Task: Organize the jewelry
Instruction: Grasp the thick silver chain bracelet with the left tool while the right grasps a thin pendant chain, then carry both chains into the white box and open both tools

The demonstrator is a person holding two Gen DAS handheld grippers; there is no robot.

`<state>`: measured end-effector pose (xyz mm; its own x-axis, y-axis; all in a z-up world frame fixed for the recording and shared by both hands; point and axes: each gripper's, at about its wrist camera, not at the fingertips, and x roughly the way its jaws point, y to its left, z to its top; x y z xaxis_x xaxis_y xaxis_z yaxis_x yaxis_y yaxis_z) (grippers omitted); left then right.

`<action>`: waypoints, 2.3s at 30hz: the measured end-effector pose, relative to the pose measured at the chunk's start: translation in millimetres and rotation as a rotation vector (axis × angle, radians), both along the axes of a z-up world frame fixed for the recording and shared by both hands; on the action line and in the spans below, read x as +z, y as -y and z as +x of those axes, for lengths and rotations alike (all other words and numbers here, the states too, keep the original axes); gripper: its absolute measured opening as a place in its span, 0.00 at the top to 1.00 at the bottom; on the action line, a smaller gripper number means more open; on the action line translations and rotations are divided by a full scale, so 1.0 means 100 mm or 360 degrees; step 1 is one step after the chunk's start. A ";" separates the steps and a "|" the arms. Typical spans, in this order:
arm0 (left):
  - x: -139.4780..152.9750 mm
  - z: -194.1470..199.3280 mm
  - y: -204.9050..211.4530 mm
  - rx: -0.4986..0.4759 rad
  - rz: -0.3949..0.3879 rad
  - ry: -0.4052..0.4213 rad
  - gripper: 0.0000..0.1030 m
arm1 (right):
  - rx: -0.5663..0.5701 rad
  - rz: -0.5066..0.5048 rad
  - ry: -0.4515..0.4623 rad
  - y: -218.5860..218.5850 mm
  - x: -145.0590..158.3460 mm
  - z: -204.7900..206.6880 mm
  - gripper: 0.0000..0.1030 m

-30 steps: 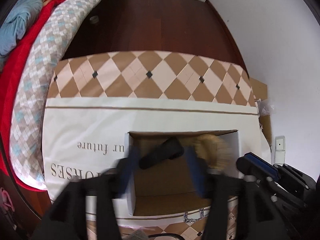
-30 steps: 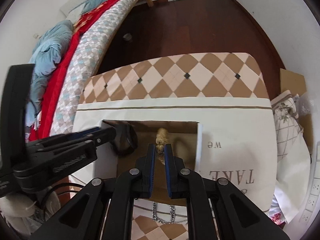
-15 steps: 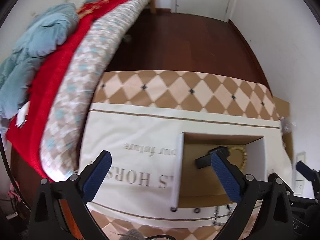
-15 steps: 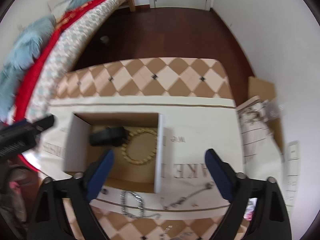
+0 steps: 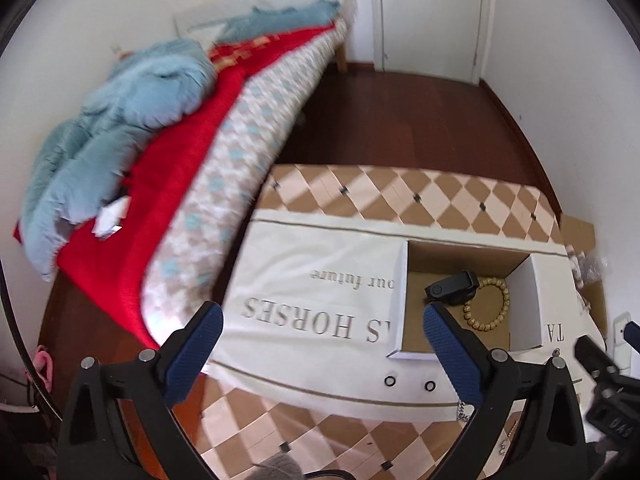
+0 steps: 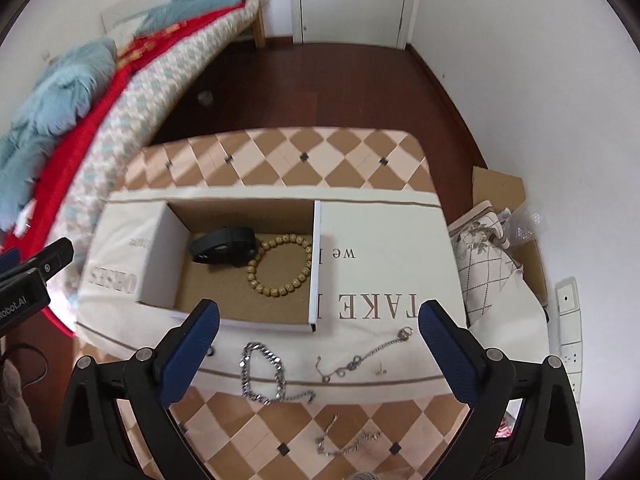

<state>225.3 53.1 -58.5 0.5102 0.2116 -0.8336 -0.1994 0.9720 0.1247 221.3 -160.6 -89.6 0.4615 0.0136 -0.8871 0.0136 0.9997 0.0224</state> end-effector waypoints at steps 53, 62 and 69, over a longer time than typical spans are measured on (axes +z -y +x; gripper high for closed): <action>-1.54 -0.71 0.57 -0.0295 -0.0140 -0.0622 0.95 | -0.0282 0.0264 -0.0415 0.62 -1.50 -0.94 0.97; -0.75 -0.62 0.55 -0.0354 -0.0210 -0.0375 0.95 | -0.0227 0.0431 -0.0205 0.65 -0.88 -0.85 0.97; -0.22 -0.40 0.54 -0.0403 -0.0283 -0.0218 0.95 | -0.0132 0.0513 -0.0064 0.57 -0.30 -0.66 0.98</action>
<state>185.1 -1.4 -80.6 0.4089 -0.0626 -0.9104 0.0580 0.9974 -0.0426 155.4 -218.0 -119.5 0.4372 0.2605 -0.8608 0.1019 0.9366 0.3353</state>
